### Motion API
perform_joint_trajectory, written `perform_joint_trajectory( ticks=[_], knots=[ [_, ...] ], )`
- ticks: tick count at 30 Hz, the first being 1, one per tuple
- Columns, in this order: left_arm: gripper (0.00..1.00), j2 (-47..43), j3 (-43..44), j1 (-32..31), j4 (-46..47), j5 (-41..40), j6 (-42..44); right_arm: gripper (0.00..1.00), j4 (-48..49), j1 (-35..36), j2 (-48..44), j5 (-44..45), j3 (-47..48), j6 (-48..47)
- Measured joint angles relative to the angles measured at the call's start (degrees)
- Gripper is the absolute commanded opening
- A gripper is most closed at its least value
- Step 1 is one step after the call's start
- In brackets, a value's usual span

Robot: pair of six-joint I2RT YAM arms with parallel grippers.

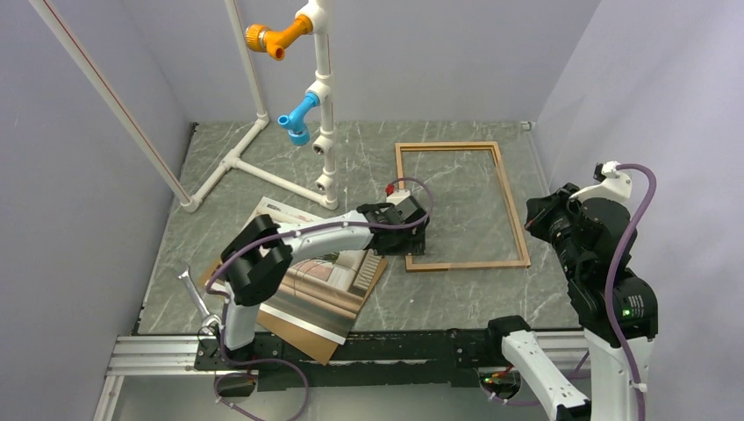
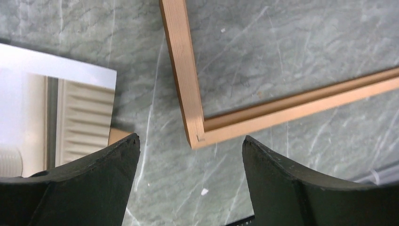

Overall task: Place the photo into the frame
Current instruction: Move the photo frame to the center of the board.

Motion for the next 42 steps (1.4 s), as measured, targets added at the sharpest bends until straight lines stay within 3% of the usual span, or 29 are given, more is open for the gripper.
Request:
perform_joint_trajectory(
  ticks=[15, 20, 25, 33, 42],
  knots=[
    [0.52, 9.57, 4.61, 2.36, -1.46, 0.92, 1.97, 0.0, -0.92, 0.02, 0.44, -1.68, -1.36, -0.26],
    [0.3, 9.09, 2.6, 4.13, -0.11, 2.16, 1.95, 0.0, -0.9, 0.02, 0.44, -2.58, -2.78, -0.26],
    [0.27, 7.48, 0.37, 5.22, -0.79, 1.53, 1.75, 0.0, -0.79, 0.02, 0.39, -3.89, -4.37, -0.22],
    [0.08, 4.28, -4.17, 5.25, -0.31, 1.05, 0.02, 0.0, -0.7, 0.02, 0.37, -5.7, -6.6, 0.22],
    [0.0, 0.66, -10.91, 5.25, 7.15, 1.62, -2.49, 0.0, -0.42, 0.02, 0.37, -6.93, -7.98, 0.28]
  ],
)
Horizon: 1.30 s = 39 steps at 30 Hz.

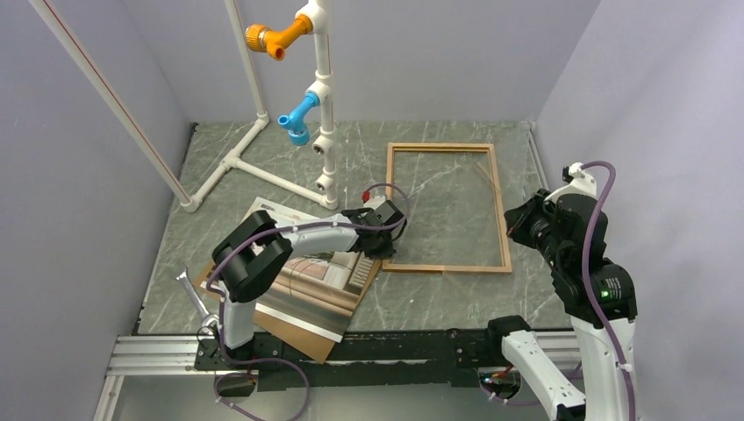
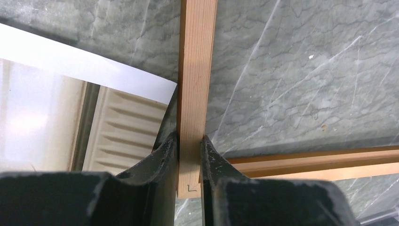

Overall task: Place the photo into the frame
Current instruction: Move the photo frame to the center of the board.

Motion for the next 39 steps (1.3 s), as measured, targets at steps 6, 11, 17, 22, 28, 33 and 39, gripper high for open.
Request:
perform_joint_trajectory(
  ticks=[6, 11, 17, 22, 28, 33, 39],
  knots=[
    [0.0, -1.77, -2.05, -0.92, 1.55, -0.63, -1.51, 0.0, 0.92, 0.0, -0.04, -0.98, -0.76, -0.02],
    [0.0, -2.29, -0.85, -3.45, -5.4, -1.53, -2.05, 0.0, 1.03, 0.0, 0.0, -1.55, -0.96, 0.13],
    [0.0, -2.14, 1.49, -6.84, -13.27, -1.55, -4.28, 0.0, 1.05, 0.0, 0.0, -2.49, -0.96, 0.35],
    [0.0, -0.61, 3.5, -8.31, -15.87, -1.14, -5.46, 0.0, 1.18, 0.0, 0.0, -2.67, -1.07, 0.37],
    [0.0, -0.55, 3.5, -10.05, -15.93, -0.92, -6.36, 0.0, 1.9, 0.0, -0.17, -3.21, -2.03, 0.39],
    [0.02, -0.96, 1.57, -11.15, -14.45, 0.26, -6.69, 0.0, 3.41, -0.02, -0.42, -6.23, -4.13, 0.37],
    [0.26, -2.8, -0.87, -11.26, -13.22, 0.46, -6.36, 0.0, 5.68, -0.02, -0.02, -11.19, -6.47, 0.35]
  ],
)
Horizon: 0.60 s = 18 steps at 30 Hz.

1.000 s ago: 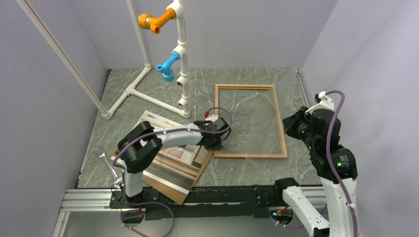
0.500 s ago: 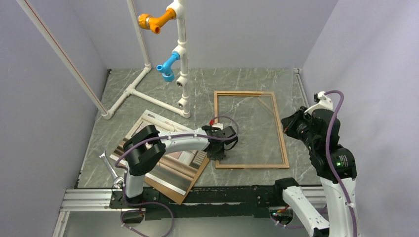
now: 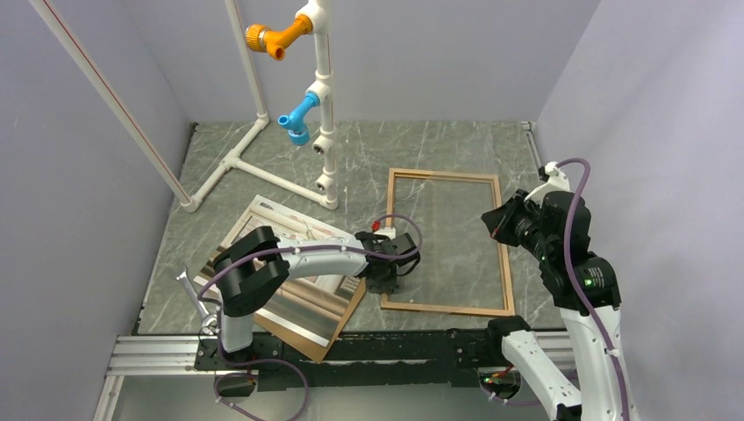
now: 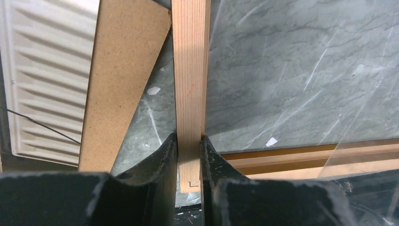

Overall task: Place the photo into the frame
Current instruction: Move the photo frame to the center of the board.

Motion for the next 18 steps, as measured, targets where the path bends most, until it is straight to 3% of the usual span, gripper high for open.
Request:
perform_joint_trajectory(
  ticks=[1, 5, 10, 18],
  knots=[
    [0.3, -0.22, -0.24, 0.0, 0.13, 0.11, 0.2, 0.0, 0.31, 0.02, 0.11, -0.57, -0.26, 0.02],
    [0.66, -1.77, -1.7, 0.0, 0.37, 1.05, 2.08, 0.0, 1.38, 0.02, 0.39, -2.38, -1.07, 0.02],
    [0.74, -7.08, -3.21, -0.04, 0.68, 2.78, 4.68, 0.0, 2.64, 0.0, 0.9, -4.15, -1.57, 0.07],
    [0.75, -18.43, -8.2, 1.01, 5.22, 5.62, 8.04, 0.0, 4.76, 0.02, 1.68, -6.19, -2.84, 1.11]
  ],
)
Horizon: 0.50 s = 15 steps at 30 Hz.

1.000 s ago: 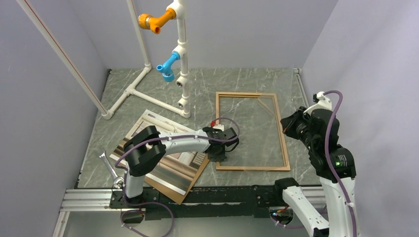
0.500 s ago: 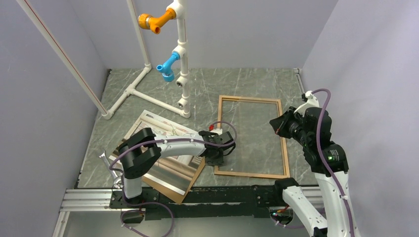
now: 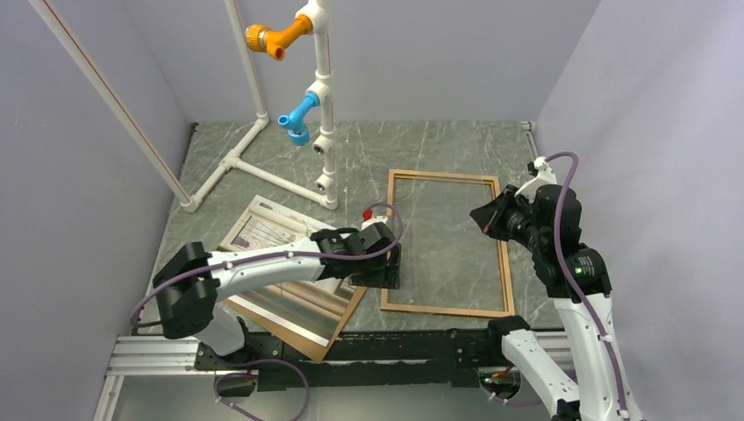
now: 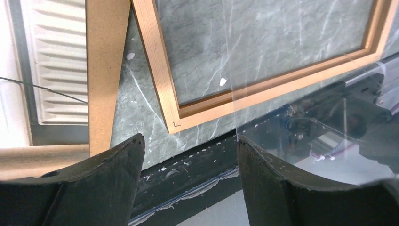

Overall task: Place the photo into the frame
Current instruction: Move the photo frame to the center of the board.

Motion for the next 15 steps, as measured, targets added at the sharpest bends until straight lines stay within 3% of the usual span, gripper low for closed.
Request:
perform_joint_trajectory(
  ticks=[15],
  knots=[
    [0.72, -8.46, -7.45, 10.62, 4.66, 4.0, 6.03, 0.0, 8.63, -0.02, 2.14, -8.52, -2.91, 4.5]
  ],
)
